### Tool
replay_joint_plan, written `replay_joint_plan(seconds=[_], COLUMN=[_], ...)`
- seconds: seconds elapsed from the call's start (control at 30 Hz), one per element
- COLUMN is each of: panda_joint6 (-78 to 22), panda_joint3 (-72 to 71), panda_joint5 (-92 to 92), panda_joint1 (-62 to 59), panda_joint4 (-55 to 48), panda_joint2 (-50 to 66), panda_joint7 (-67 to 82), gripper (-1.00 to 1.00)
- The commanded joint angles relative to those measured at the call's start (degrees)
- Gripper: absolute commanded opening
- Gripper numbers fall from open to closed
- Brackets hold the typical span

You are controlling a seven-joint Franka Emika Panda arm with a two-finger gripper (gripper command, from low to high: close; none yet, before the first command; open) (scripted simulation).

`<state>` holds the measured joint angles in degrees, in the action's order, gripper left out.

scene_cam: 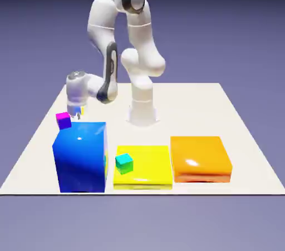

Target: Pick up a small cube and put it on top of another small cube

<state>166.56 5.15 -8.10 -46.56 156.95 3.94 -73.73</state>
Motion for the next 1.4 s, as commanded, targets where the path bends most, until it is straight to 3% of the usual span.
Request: replay_joint_plan(seconds=[0.0,0.27,0.57,0.93,1.13,1.17,1.37], panda_joint6=[-0.52,-14.73,-24.98,-23.02,-13.6,-13.6,-22.35], panda_joint3=[-0.77,-13.04,-28.5,-36.59,-31.04,-31.04,-36.19], panda_joint5=[1.06,7.25,5.18,2.18,-10.68,-10.68,1.26], panda_joint1=[-1.1,-4.07,3.84,7.94,11.33,11.33,8.18], panda_joint4=[-1.03,-15.37,-19.84,-14.66,-14.32,-14.32,-14.63], panda_joint2=[-1.44,-15.25,-14.24,-6.1,5.07,5.07,-5.3], panda_joint7=[2.53,15.13,-7.11,-31.12,-40.48,-40.48,-31.79], gripper=[-1.0,-1.0,-1.0,-1.0,-1.0,1.0,1.0])
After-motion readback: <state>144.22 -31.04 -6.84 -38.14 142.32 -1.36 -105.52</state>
